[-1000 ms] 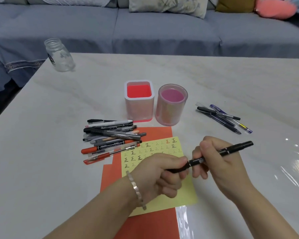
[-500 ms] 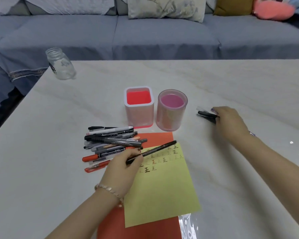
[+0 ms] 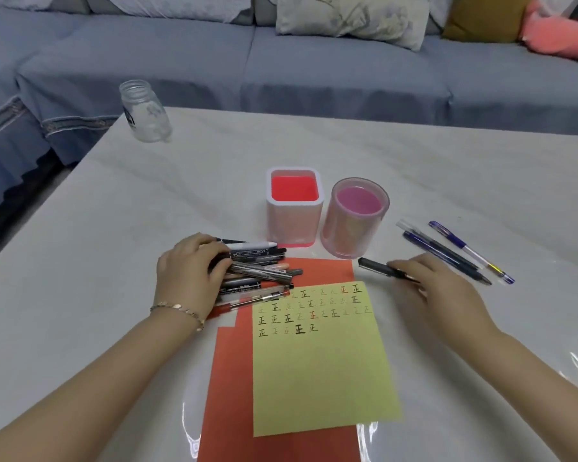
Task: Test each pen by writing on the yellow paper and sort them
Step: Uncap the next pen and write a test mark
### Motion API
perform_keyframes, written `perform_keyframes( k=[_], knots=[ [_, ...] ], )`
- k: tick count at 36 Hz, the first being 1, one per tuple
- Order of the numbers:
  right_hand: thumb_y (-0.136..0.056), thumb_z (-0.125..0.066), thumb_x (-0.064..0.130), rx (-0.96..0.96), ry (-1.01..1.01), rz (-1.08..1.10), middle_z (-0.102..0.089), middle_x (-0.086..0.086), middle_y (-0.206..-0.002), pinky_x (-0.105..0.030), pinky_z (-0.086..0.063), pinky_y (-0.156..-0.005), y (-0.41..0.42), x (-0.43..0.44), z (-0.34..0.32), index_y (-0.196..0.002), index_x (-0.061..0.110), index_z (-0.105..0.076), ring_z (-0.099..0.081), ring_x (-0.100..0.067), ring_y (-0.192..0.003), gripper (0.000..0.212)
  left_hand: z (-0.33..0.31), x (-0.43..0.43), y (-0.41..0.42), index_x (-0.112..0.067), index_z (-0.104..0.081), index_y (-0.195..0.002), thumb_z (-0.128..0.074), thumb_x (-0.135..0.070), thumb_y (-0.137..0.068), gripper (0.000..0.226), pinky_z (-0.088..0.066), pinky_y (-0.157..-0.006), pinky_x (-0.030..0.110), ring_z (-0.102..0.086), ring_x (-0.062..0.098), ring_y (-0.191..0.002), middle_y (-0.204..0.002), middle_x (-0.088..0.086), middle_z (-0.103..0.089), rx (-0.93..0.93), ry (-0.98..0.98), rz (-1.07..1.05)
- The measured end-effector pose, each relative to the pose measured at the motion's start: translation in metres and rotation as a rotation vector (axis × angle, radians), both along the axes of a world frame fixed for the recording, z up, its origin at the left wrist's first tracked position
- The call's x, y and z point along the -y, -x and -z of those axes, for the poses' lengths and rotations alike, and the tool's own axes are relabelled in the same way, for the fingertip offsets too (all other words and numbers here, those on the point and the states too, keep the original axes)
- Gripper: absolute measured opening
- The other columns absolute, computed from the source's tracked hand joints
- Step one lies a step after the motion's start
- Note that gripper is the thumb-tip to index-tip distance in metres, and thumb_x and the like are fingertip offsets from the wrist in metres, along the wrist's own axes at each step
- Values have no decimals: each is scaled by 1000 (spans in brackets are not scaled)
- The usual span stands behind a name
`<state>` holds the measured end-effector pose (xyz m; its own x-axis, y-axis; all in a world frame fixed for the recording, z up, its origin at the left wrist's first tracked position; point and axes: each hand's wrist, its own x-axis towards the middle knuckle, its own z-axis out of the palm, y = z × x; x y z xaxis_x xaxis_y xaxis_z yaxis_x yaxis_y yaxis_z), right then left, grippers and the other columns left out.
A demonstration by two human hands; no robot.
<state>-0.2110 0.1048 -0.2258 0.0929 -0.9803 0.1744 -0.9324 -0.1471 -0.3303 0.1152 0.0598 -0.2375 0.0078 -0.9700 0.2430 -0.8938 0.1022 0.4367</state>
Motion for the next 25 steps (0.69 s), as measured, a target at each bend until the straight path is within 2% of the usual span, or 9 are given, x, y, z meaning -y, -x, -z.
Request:
perform_keyframes(
  k=[5, 9, 11, 13, 16, 18, 20, 23, 25],
  knots=[
    [-88, -60, 24, 100, -136, -73, -60, 13, -83, -17, -36, -62, -33, -19, -17, -113, 37, -63, -53, -10, -76, 29, -4, -6, 8, -14, -65, -113, -57, -27, -83, 33, -35, -96, 49, -51, 31, -118, -122, 11, -58, 1, 7, 100],
    [-84, -62, 36, 194, -256, -123, -54, 29, -72, -15, -36, -62, -58, -28, -33, -100, 42, -64, -52, 3, -68, 17, -26, -37, 28, -13, -53, -124, -45, -42, -83, 51, -32, -99, 27, -47, 13, -116, -122, 5, -59, -112, 28, 446],
    [-81, -63, 41, 226, -298, -153, -55, 26, -66, -17, -35, -60, -70, -32, -42, -92, 42, -64, -51, 1, -67, 11, -33, -50, 38, -18, -50, -121, -44, -42, -84, 44, -33, -90, 24, -49, 9, -105, -114, 0, -64, -50, 51, 571],
    [-79, -64, 42, 253, -318, -187, -55, 34, -71, -18, -37, -60, -82, -36, -50, -87, 43, -63, -51, 0, -70, 8, -34, -59, 45, -18, -59, -103, -42, -40, -83, 34, -40, -72, 26, -58, 11, -81, -87, -4, -69, 29, 108, 647],
    [-77, -64, 40, 275, -355, -222, -58, 32, -76, -16, -40, -60, -90, -41, -66, -79, 46, -60, -53, 0, -69, 8, -33, -66, 52, -19, -66, -80, -39, -35, -84, 31, -46, -48, 23, -58, 12, -55, -63, -8, -60, 35, 122, 651],
    [-75, -70, 30, 491, -453, -189, -65, 15, -73, -14, -40, -54, -89, -41, -79, -80, 37, -65, -54, -4, -56, 10, -30, -69, 51, -17, -65, -80, -41, -33, -85, 29, -48, -46, 27, -56, 12, -57, -66, -6, -59, -35, 65, 607],
    [-71, -78, 17, 866, -569, -148, -65, -4, -63, -18, -41, -46, -82, -39, -89, -83, 19, -70, -51, -13, -44, 15, -29, -74, 49, -17, -63, -85, -40, -33, -86, 28, -40, -45, 18, -51, 8, -54, -66, -10, -57, -68, 12, 570],
    [-57, -81, 24, 1192, -545, -71, -60, -7, -55, -17, -36, -40, -77, -38, -92, -74, 12, -72, -43, -13, -37, 23, -30, -80, 49, -23, -59, -103, -26, -43, -88, 41, -32, -52, 12, -43, 1, -57, -70, -17, -51, -180, -116, 538],
    [-63, -76, 27, 1216, -512, -25, -53, -2, -49, -15, -32, -39, -85, -39, -87, -66, 16, -68, -39, -11, -37, 14, -29, -84, 51, -29, -55, -109, -26, -44, -88, 39, -39, -54, 16, -48, 3, -63, -75, -16, -55, -266, -121, 549]
  ],
)
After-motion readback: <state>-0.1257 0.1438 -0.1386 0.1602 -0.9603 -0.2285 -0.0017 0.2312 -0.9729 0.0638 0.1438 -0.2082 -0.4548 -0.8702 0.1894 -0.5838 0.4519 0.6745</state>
